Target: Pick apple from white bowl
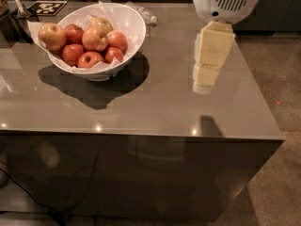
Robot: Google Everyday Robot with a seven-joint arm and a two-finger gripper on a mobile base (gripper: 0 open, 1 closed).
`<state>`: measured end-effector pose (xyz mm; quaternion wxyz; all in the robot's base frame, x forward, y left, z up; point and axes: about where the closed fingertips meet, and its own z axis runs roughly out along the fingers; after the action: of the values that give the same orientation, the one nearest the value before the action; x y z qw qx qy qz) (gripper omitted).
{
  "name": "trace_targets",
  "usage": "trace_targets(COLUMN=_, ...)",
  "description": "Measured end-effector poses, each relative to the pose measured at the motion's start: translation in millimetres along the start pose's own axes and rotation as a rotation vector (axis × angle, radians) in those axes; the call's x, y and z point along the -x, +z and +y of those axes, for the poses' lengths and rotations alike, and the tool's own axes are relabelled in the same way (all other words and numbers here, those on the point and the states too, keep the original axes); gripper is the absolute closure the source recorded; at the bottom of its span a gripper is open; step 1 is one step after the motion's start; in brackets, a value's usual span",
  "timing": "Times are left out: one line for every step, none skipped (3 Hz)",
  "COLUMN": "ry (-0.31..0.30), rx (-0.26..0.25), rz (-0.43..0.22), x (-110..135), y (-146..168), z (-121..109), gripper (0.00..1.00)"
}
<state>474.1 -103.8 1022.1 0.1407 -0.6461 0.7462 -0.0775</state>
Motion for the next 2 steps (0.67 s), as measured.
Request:
trace_targets(ry=-0.002, rx=-0.029, rz=-0.035, x=9, y=-2, z=-7, gripper=0.0)
trace_targets(ry=-0.007, rx=-0.018, rz=-0.088, x=43, y=4, z=-31, gripper=0.0)
